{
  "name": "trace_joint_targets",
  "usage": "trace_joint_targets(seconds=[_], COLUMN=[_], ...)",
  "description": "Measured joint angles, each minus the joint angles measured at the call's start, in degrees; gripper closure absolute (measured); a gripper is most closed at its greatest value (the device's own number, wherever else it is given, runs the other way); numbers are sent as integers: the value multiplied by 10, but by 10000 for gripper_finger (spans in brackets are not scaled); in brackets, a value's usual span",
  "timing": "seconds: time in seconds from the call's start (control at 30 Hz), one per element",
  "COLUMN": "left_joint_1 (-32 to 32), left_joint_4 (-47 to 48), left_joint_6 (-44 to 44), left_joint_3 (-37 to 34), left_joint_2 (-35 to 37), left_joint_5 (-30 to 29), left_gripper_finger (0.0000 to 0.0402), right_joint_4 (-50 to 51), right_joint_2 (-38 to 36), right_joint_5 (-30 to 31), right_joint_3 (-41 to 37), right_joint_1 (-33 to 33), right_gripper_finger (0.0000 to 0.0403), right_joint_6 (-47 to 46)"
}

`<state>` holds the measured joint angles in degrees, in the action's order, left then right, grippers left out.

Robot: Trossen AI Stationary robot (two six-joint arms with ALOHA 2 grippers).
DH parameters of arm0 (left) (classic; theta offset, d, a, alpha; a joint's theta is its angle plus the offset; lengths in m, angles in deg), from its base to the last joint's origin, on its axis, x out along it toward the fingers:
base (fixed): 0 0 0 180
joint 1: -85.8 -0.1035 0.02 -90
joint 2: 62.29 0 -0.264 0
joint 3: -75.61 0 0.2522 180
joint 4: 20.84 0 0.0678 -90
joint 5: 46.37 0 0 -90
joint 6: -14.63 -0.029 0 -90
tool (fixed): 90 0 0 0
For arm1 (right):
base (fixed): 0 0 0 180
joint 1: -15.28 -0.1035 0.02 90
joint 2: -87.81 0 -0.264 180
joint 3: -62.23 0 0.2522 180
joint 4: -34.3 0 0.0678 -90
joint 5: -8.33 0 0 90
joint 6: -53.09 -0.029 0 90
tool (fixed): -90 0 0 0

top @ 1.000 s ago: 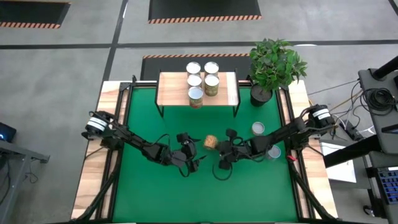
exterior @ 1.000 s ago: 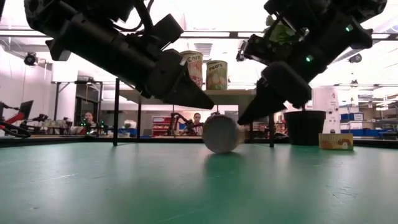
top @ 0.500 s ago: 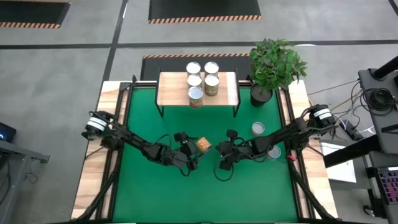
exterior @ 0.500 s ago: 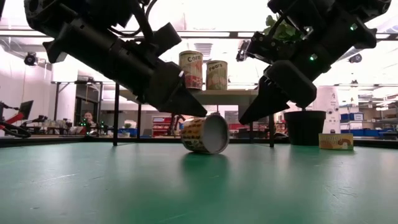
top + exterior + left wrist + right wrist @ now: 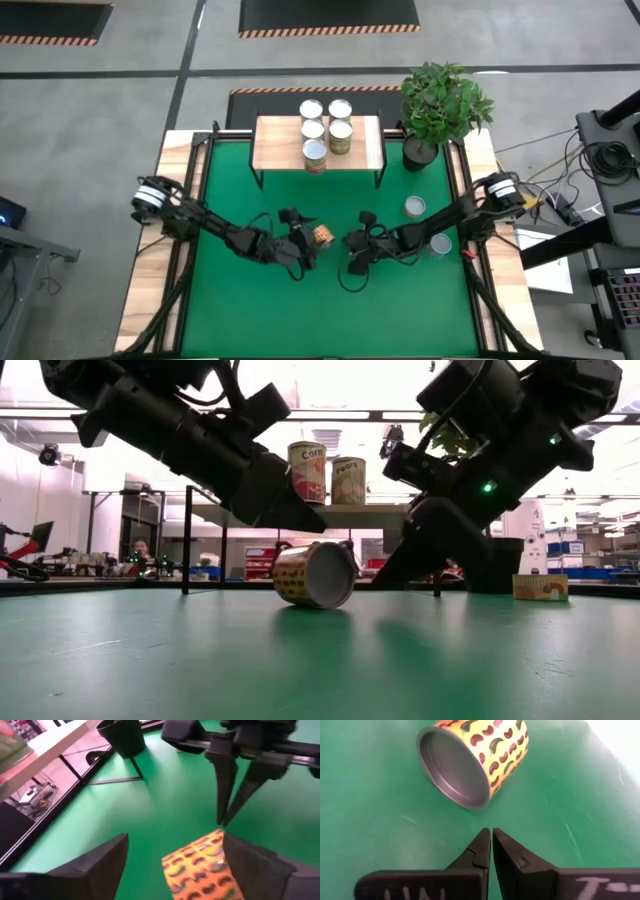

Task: Pick and place cans onto a shelf
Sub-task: Put the canned black beans on the shelf

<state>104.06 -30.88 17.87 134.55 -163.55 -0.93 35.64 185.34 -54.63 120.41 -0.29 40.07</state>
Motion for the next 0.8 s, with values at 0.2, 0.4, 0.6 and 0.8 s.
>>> trace_joint_targets(seconds=[0.2,0.4,0.6,0.8], left_joint_1=[-17,-20,-37,-46], left_joint_4=[18,22,45,78], left_joint_6=[22,48,155,236], left_joint_3=[-14,-25,-26,-27], left_joint_2=[-4,-5,0,28], left_joint_5=[-2,-5,-13,21], left_gripper_finger=[207,331,396,401], right_joint_4=[-47,-77,-111,-111], right_joint_2=[20,28,24,22], right_joint_5=[0,-15,-31,-30], right_joint_3=[1,0,1,1], right_joint_1=[5,8,7,8], right_gripper_finger=[394,394,394,394], right_joint_6=[4,1,11,11])
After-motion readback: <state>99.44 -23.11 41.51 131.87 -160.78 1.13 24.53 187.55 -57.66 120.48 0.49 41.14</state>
